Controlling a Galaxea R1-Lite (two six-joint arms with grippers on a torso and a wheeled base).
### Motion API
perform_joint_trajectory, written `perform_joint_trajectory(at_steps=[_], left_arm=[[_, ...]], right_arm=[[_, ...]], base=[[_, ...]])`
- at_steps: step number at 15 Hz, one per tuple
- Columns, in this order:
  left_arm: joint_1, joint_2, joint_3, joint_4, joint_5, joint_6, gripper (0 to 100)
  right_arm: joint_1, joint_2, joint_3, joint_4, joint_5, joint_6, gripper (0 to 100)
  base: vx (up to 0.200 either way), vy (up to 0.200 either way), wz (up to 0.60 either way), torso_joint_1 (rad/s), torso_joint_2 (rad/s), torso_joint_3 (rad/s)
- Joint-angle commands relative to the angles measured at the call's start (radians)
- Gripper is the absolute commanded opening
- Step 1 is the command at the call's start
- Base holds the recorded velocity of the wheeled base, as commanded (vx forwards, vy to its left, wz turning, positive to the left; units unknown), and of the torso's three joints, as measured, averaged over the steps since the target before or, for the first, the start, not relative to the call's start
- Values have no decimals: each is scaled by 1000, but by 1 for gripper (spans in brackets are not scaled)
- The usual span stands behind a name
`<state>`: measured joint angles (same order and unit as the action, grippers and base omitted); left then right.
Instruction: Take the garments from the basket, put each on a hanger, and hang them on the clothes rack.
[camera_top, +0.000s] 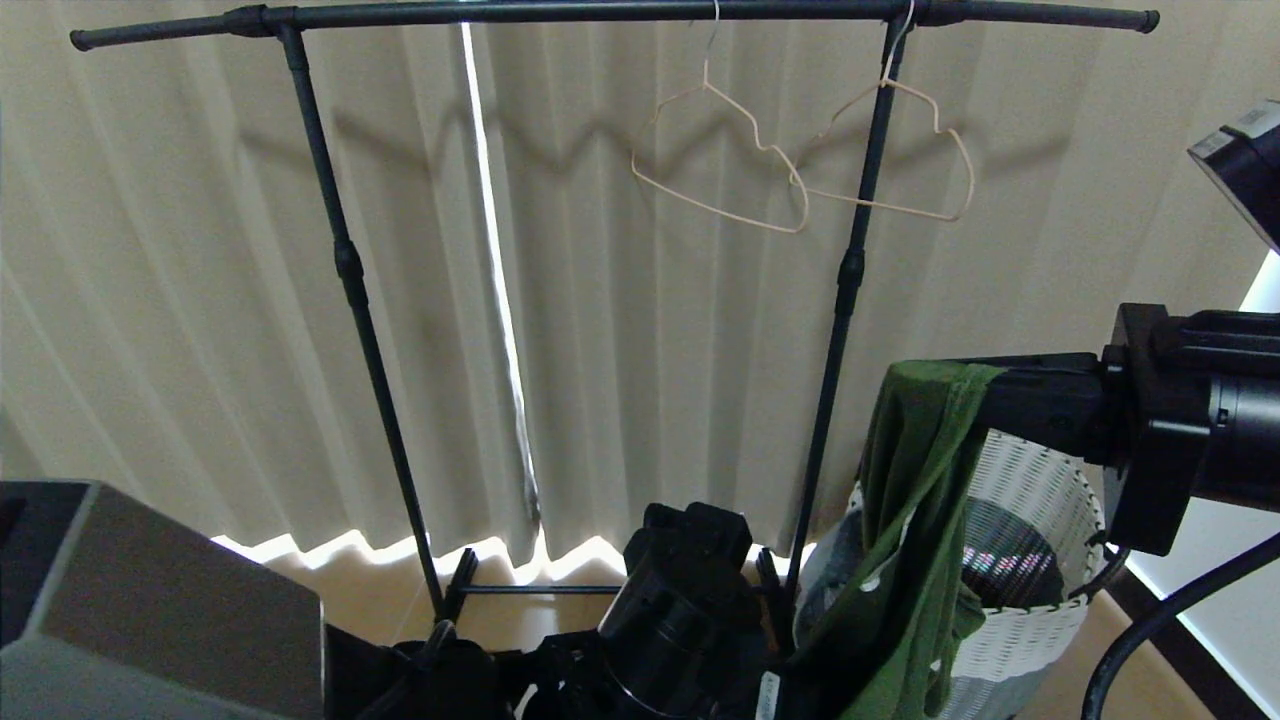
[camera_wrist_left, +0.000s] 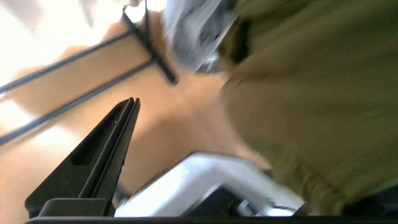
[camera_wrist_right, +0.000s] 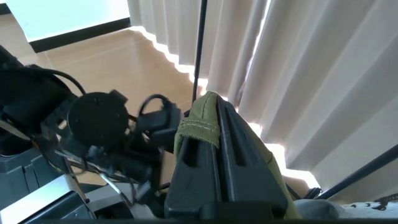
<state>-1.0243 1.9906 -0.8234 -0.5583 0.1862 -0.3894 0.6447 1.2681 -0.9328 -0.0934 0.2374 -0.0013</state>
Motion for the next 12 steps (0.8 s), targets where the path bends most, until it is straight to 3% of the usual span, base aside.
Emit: perform_joint_trajectory(at_steps=[1, 3, 4, 7, 8, 9, 10, 12], left_arm=[[23, -61, 70, -2, 4, 4, 100], [32, -99, 99, -3, 3, 4, 100], [32, -119, 116, -3, 3, 4, 0], [43, -217, 170, -2, 4, 37, 0], [75, -300, 260, -2, 19, 119, 0], [85, -323, 287, -2, 26, 145, 0], [164, -432, 319, 8, 32, 237, 0], [296, -530, 194, 124, 4, 359, 0]], right_arm=[[0, 4, 0, -2, 0, 0, 0], [0, 22, -6, -6, -1, 0, 0], [0, 34, -12, -6, -1, 0, 0], [-10, 59, -14, -6, -3, 4, 0], [-33, 80, -18, -14, -4, 9, 0], [-39, 88, -18, -25, -3, 9, 0], [-79, 120, -9, -71, -3, 9, 0], [-132, 143, -8, -101, -1, 10, 0]], base=[[0, 0, 0, 0, 0, 0], [0, 0, 0, 0, 0, 0], [0, 0, 0, 0, 0, 0], [0, 0, 0, 0, 0, 0], [0, 0, 0, 0, 0, 0], [0, 0, 0, 0, 0, 0], [0, 0, 0, 0, 0, 0], [0, 0, 0, 0, 0, 0]])
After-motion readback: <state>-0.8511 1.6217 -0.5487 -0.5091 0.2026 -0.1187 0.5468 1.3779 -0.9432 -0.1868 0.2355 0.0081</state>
